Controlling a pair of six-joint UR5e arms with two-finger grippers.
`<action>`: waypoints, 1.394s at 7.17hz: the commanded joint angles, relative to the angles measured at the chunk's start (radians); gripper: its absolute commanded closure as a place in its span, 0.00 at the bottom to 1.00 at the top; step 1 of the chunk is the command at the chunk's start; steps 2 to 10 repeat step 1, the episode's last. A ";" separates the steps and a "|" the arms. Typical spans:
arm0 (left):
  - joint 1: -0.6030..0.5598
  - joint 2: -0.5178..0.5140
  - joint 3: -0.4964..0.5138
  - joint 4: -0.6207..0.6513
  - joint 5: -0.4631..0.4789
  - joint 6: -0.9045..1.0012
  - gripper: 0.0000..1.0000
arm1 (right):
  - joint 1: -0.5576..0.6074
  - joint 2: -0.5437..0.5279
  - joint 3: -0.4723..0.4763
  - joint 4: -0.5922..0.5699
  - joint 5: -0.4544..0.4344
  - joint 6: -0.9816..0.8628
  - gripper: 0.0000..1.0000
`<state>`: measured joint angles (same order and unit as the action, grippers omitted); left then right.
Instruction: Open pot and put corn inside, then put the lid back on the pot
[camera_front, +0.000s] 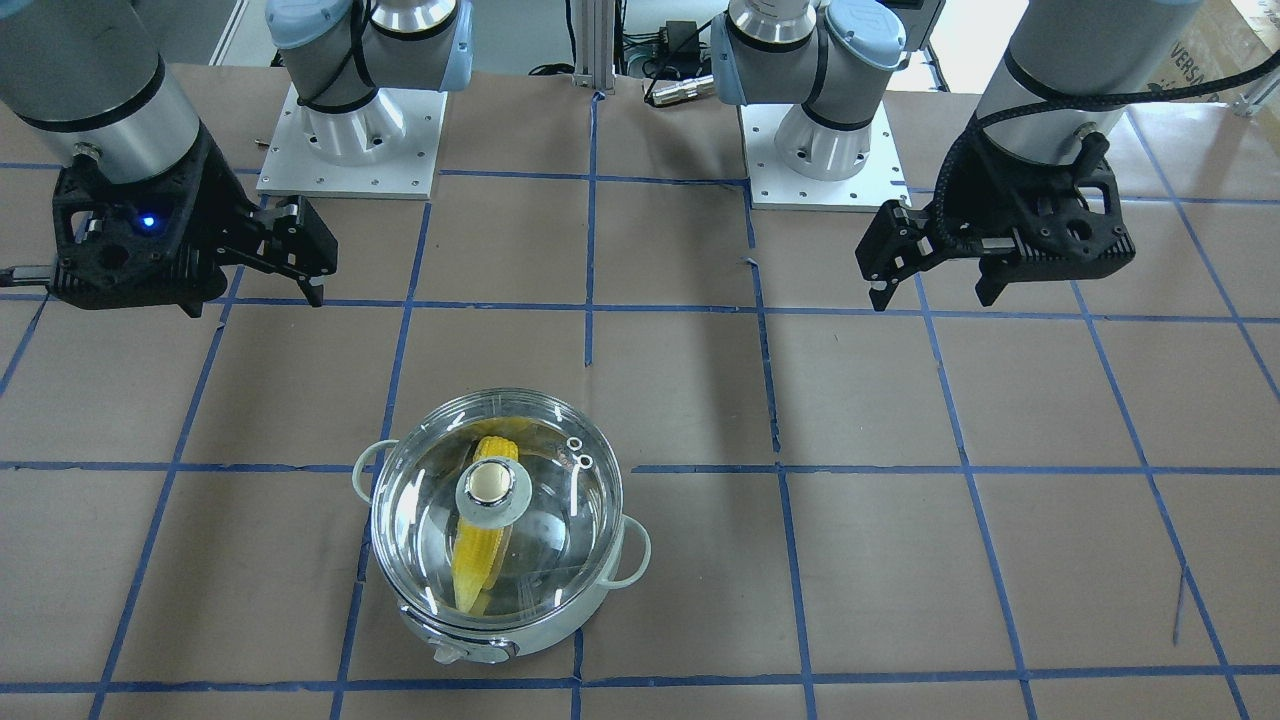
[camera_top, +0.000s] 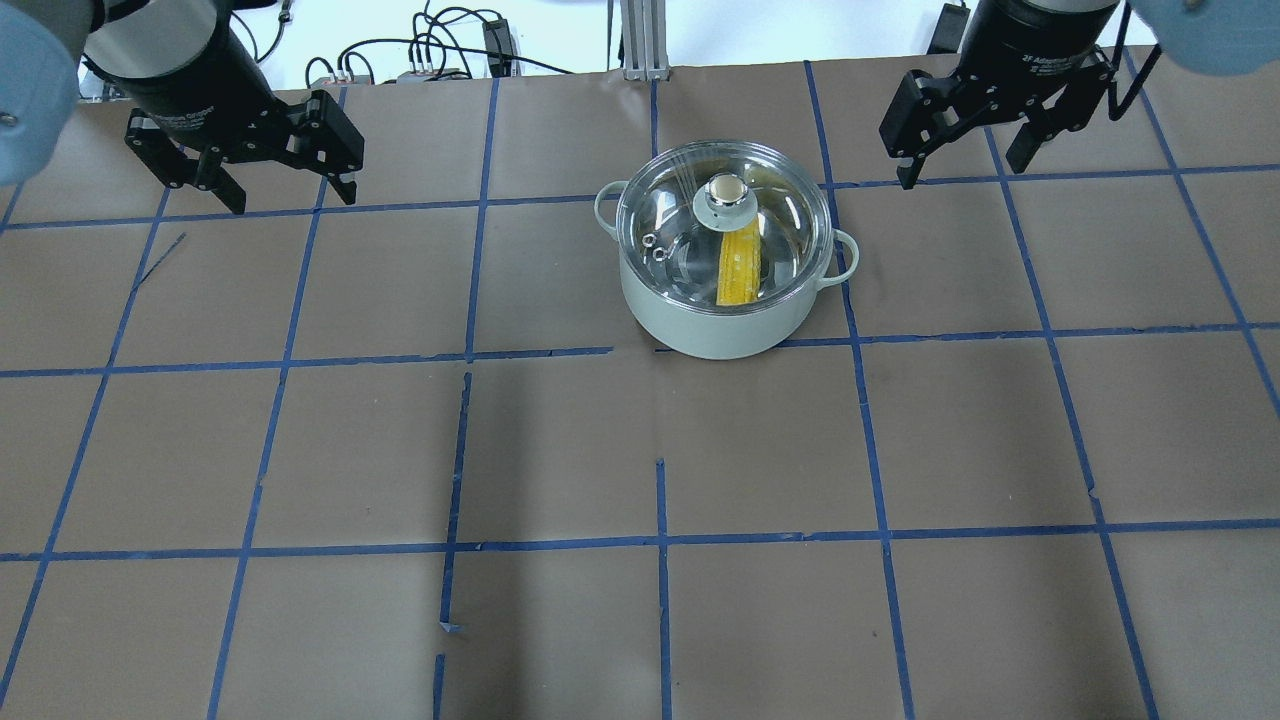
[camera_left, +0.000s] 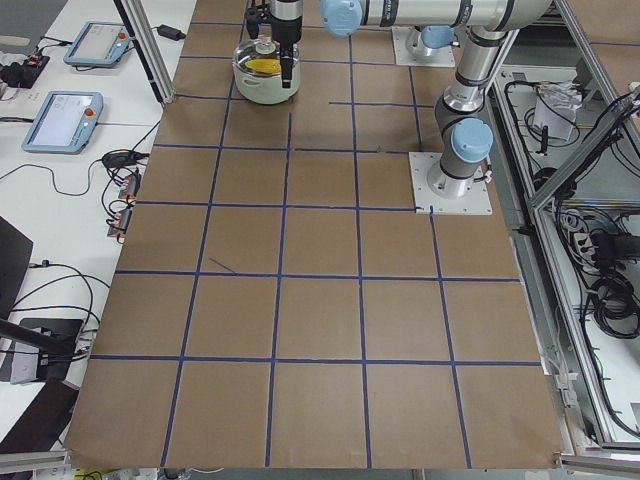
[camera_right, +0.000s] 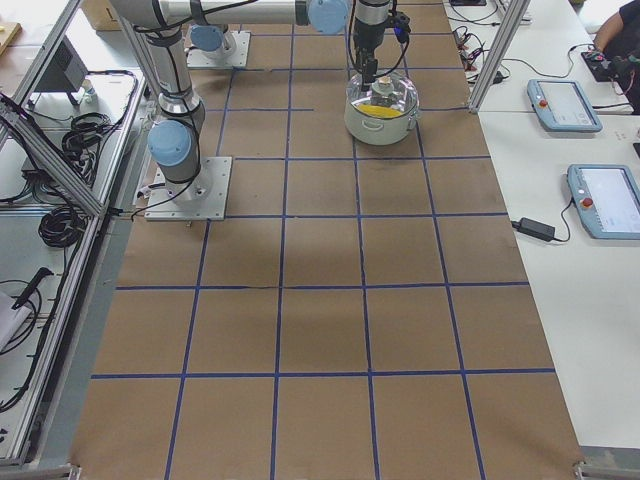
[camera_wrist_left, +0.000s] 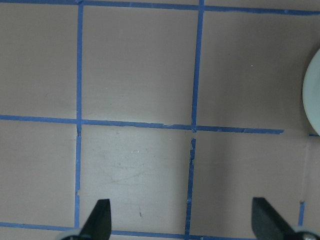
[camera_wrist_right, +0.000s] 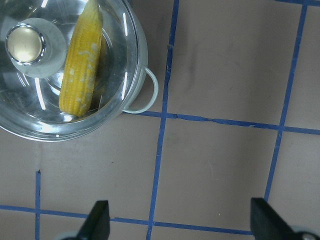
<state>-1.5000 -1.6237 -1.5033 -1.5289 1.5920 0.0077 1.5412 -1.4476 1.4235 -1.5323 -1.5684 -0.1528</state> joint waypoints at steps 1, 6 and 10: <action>0.000 0.001 0.000 -0.002 0.000 0.000 0.00 | 0.000 0.009 -0.005 -0.015 0.002 0.001 0.00; 0.000 0.001 0.000 -0.002 0.000 0.000 0.00 | 0.000 0.009 -0.005 -0.015 0.002 0.001 0.00; 0.000 0.001 0.000 -0.002 0.000 0.000 0.00 | 0.000 0.009 -0.005 -0.015 0.002 0.001 0.00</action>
